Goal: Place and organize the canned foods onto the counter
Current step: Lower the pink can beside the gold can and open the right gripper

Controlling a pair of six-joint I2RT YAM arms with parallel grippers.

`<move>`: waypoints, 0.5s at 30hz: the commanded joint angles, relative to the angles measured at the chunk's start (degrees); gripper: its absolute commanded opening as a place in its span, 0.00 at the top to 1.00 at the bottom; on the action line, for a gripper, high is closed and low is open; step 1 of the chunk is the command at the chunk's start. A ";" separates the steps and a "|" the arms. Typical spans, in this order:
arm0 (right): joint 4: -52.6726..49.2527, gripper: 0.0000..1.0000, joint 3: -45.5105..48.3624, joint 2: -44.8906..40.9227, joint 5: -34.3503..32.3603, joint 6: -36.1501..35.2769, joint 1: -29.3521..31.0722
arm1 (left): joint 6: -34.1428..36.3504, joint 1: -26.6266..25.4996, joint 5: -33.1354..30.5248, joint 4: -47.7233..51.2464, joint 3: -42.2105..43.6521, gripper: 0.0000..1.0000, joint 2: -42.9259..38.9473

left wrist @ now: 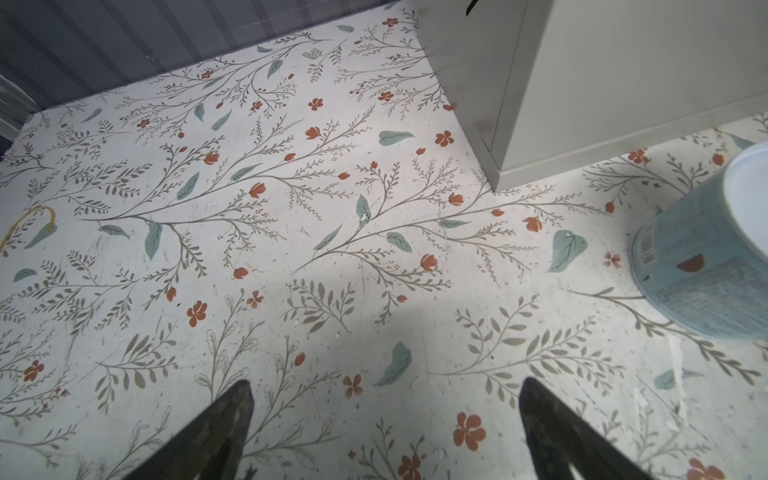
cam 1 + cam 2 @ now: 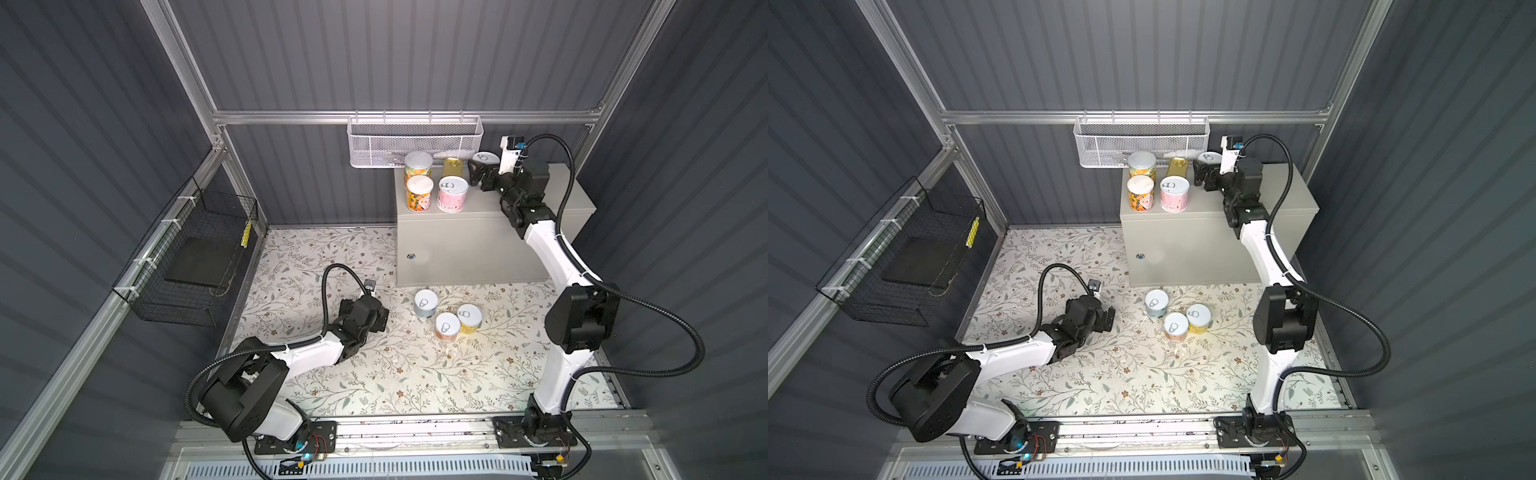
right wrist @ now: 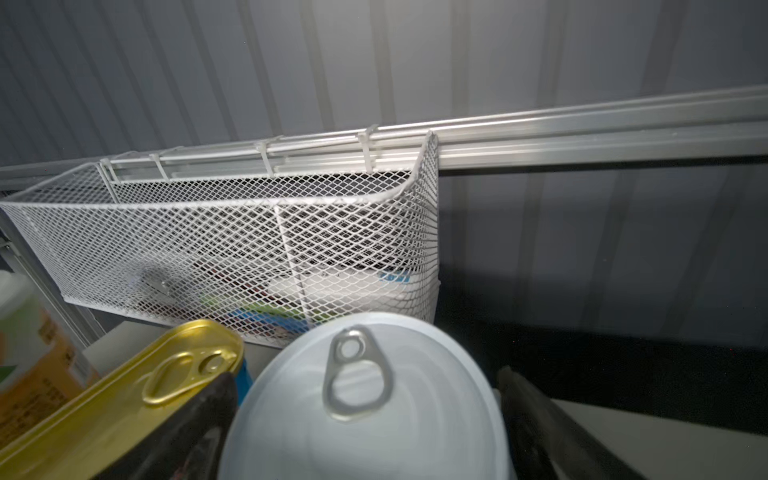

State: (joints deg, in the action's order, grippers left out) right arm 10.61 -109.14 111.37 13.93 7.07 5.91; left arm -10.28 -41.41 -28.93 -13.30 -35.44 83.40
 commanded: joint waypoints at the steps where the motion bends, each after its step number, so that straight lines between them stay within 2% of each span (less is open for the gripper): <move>1: 2.41 0.01 1.17 -4.28 0.32 -0.49 -0.20 | -1.26 0.45 0.46 -0.57 -0.54 0.00 0.61; 7: 2.67 0.01 8.22 -13.30 -0.54 0.37 -0.20 | -1.64 0.45 1.84 1.00 -1.79 0.00 1.57; 9: 3.43 0.01 12.15 -16.21 -0.40 2.88 -0.88 | -1.50 0.45 2.24 1.41 -1.90 0.00 1.14; 12: 4.13 0.01 17.83 -19.77 10.15 9.71 -4.78 | -0.44 0.50 3.06 -0.65 0.12 0.00 -1.59; 15: 7.76 0.01 25.94 -23.89 13.66 14.69 -7.39 | -0.44 0.47 2.24 -0.92 1.42 0.00 -4.71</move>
State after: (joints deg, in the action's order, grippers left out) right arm 15.70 -88.53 88.82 21.56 15.31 0.45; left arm -10.92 -41.41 -26.79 -13.04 -34.94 82.08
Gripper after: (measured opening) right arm 0.988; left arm 0.996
